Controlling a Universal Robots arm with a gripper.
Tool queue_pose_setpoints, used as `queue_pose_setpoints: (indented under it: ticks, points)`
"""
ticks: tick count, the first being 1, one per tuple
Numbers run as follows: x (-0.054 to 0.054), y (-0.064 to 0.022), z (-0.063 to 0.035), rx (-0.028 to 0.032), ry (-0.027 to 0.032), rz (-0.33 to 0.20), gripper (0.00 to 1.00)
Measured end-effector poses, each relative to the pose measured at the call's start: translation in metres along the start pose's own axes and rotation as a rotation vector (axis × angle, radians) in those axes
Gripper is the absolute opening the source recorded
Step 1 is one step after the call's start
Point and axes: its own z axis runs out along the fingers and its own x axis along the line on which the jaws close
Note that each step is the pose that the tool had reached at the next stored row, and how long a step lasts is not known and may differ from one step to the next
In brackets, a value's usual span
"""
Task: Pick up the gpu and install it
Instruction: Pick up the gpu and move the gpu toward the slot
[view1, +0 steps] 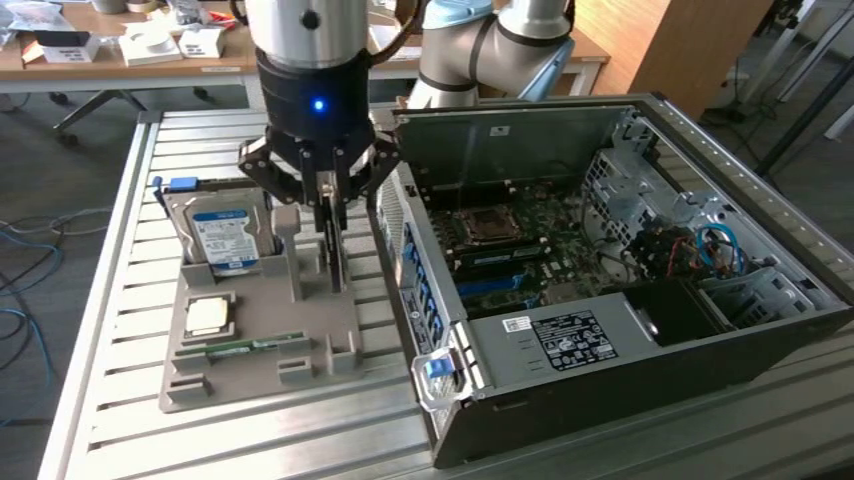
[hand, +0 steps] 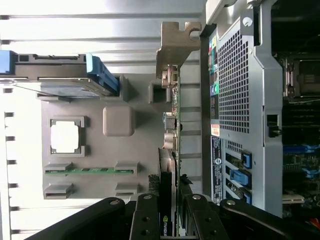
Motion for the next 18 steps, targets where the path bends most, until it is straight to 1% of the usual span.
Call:
queue_pose_setpoints:
  ticks: [8, 18]
  points:
    - [-0.001, 0.0015, -0.0333, -0.0001, -0.0018, 0.0, 0.26]
    - [-0.002, 0.0032, -0.0707, -0.0002, -0.0036, 0.0, 0.26]
